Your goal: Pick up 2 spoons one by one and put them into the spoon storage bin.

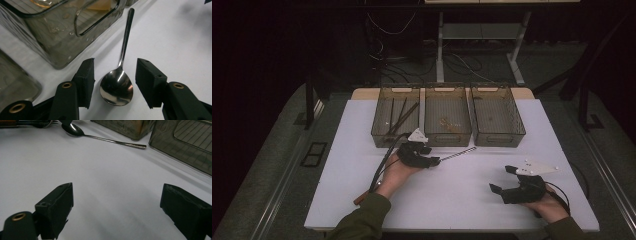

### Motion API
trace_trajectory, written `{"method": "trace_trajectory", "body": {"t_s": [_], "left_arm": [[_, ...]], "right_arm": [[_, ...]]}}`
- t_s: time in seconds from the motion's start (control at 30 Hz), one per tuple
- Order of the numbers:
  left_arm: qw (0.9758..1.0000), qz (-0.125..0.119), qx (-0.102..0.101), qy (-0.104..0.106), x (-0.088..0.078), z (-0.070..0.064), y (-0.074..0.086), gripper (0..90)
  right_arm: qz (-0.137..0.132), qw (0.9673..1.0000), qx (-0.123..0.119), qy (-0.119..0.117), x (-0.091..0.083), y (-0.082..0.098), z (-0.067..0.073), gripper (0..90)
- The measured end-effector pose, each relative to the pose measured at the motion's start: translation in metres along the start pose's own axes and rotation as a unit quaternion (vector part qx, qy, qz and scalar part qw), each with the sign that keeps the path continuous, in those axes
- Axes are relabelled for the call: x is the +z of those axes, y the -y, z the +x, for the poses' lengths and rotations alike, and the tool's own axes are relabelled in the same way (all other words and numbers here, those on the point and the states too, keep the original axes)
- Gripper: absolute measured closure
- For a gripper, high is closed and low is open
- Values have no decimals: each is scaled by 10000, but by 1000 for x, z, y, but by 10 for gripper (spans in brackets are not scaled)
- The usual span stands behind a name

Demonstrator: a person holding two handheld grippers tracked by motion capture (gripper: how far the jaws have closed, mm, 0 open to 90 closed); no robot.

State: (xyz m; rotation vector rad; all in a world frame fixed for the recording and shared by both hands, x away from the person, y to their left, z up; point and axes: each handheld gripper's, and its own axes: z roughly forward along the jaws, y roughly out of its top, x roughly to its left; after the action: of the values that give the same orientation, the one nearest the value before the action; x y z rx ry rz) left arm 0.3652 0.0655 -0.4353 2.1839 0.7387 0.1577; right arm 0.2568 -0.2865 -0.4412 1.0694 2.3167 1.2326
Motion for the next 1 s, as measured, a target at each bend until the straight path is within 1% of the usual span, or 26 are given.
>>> {"method": "trace_trajectory", "body": {"t_s": [0.03, 0.1, 0.13, 0.17, 0.23, 0.3, 0.33, 0.43, 0.57, 0.67, 0.7, 0.73, 0.77, 0.93, 1.0], "left_arm": [[10000, 59, 41, -27, 1, 0, 0, 486], [9998, 143, 73, -84, 2, -1, 1, 483], [9997, 188, 53, -138, 3, -2, 1, 482], [9996, 236, 91, -160, 4, -2, 2, 483], [9993, 317, 128, -172, 6, -3, 2, 482], [9991, 347, 165, -197, 8, -3, 3, 482], [9990, 374, 130, -215, 9, -4, 3, 482], [9986, 442, 194, -222, 10, -3, 3, 484], [9987, 434, 166, -200, 10, -4, 4, 484], [9985, 445, 248, -178, 11, -5, 4, 487], [9987, 441, 208, -164, 11, -7, 5, 495], [9986, 450, 232, -163, 11, -7, 4, 506], [9983, 462, 314, -174, 11, -7, 4, 511], [9984, 446, 310, -128, 12, -9, 5, 568], [9983, 460, 342, -116, 11, -10, 5, 599]], "right_arm": [[6, 10000, 1, 0, 0, 0, 0, 117], [14, 10000, -13, 13, 0, 0, 0, 116], [18, 10000, -25, 17, 0, 0, 0, 116], [19, 10000, -28, 23, 0, 0, 0, 117], [17, 10000, -26, 19, 0, 0, 1, 117], [17, 10000, -28, 26, 0, 0, 1, 117], [23, 10000, -36, 29, 0, 0, 1, 117], [20, 10000, -44, 37, 0, 0, 0, 116], [6, 10000, -60, 49, -1, 0, 0, 117], [15, 10000, -74, 64, -1, 0, 0, 117], [20, 9999, -79, 67, -1, 0, 0, 117], [19, 9999, -82, 65, -1, 0, 0, 117], [17, 9999, -82, 65, -1, 0, 0, 117], [25, 9999, -96, 74, -1, 0, 0, 117], [26, 9999, -94, 77, -1, 0, 0, 117]]}}
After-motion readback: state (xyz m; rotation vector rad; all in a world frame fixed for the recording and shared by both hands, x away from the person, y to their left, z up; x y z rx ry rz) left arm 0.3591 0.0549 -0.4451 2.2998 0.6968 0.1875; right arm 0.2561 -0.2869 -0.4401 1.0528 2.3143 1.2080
